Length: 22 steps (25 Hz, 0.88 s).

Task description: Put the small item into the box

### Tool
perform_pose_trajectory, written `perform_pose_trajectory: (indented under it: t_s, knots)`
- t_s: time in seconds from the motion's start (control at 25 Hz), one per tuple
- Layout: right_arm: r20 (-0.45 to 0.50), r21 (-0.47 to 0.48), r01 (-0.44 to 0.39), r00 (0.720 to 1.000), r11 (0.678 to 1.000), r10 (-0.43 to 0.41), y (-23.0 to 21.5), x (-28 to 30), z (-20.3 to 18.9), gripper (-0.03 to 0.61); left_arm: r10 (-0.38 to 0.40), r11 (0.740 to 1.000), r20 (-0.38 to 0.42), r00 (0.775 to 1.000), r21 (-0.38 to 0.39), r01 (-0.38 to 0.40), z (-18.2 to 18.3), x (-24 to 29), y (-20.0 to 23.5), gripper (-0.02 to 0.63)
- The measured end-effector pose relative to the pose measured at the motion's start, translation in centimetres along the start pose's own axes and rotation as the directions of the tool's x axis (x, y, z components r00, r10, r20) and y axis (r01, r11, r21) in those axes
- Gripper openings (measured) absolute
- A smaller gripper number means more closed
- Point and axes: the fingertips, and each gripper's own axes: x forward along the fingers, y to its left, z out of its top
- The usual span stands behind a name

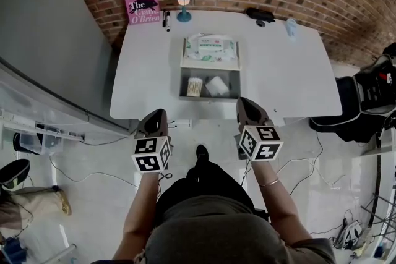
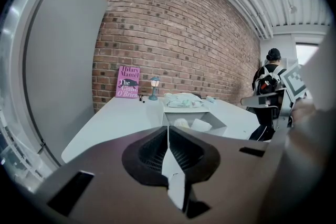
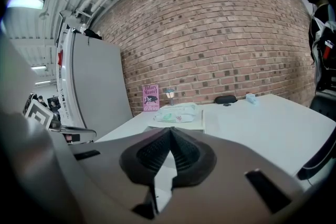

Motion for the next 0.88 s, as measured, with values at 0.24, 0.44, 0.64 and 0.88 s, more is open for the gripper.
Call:
perform_pose_trajectory:
  t_s: [0.24,0.44,0.64,0.88]
  knots:
    - [0.004,0.0,-0.001,1.0,1.0,0.001,-0.04,-0.39,-0.08,0.002,0.0,1.0,0.005,1.0,0.002,0.0,-0.07,-0.18,-0.19,0.028]
    - [0.008,-0.002,-0.001,1.0,1.0,0.001,-0.01,-0.54,-0.2,0.002,-0.003,1.0,0.008,1.0,0.005,0.003,-0.04,-0.23,-0.28,0.028]
    - [0.006,-0.002,-0.007,1.0,1.0,0.007,0.2,-0.52,-0.44,0.002,0.002,1.0,0.009,1.0,0.006,-0.002,0.07,-0.35,-0.19,0.028]
    - [0.007,-0.011,-0.022,1.0,1.0,0.022,0.78,-0.01,-0.41,0.002,0.012,1.0,0.01,1.0,0.002,-0.012,0.02,-0.38,0.42,0.028]
